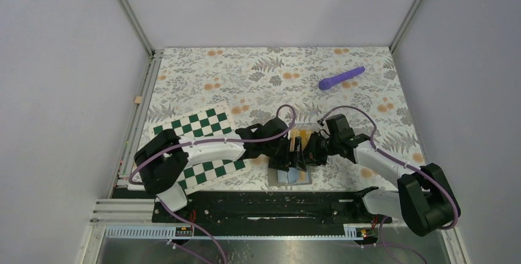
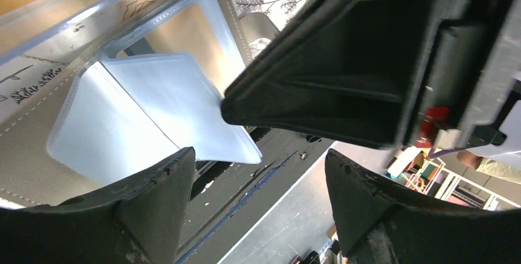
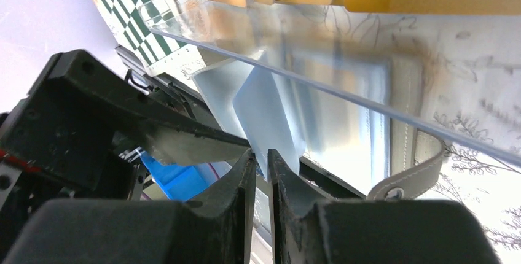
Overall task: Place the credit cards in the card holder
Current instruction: Turn over the card slot in the card holder.
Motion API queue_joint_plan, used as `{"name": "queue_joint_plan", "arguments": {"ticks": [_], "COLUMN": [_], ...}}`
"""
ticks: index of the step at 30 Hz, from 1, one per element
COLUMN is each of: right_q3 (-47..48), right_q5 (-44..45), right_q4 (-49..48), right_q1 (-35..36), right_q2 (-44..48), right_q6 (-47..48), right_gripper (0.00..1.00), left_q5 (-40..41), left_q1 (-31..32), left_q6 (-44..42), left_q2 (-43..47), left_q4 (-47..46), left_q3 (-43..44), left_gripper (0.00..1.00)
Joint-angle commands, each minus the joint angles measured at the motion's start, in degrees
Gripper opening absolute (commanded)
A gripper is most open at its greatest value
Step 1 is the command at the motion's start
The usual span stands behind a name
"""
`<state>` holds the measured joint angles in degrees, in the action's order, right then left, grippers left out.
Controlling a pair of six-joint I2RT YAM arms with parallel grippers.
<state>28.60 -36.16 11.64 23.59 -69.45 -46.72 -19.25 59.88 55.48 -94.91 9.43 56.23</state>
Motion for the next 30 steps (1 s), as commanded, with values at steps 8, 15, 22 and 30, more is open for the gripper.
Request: {"name": "queue_joint_plan", "arguments": {"ticks": [8, 15, 22, 30], "right_q3": [0.71, 3.50, 4.24, 6.99], "right_q5": [-1.35, -2.35, -1.77, -1.98], "right_q4": [-9.42, -15.19, -17.72, -24.02], "right_q1": [6.28, 10.97, 12.87, 19.79], "right_q2": [-6.14, -9.06, -8.04, -14.39], "right_q6": [-4.90, -6.90, -7.67, -12.28], "right_gripper": [0.20, 0.24, 0.44, 0.45], "left_q5": [9.14, 13.14, 11.02, 11.27], "left_q1": [-0.18, -1.12, -4.74, -8.26], "left_q6": [-4.46, -3.21, -0.14, 1.33], "left_q2": [11.66, 19.75, 25.39, 31.91], "left_q4": [6.52, 4.77, 0.11, 0.83], "left_q3": [0.10, -5.23, -11.46, -16.09], "left_gripper": [0.78, 0.79, 0.80, 0.80]}}
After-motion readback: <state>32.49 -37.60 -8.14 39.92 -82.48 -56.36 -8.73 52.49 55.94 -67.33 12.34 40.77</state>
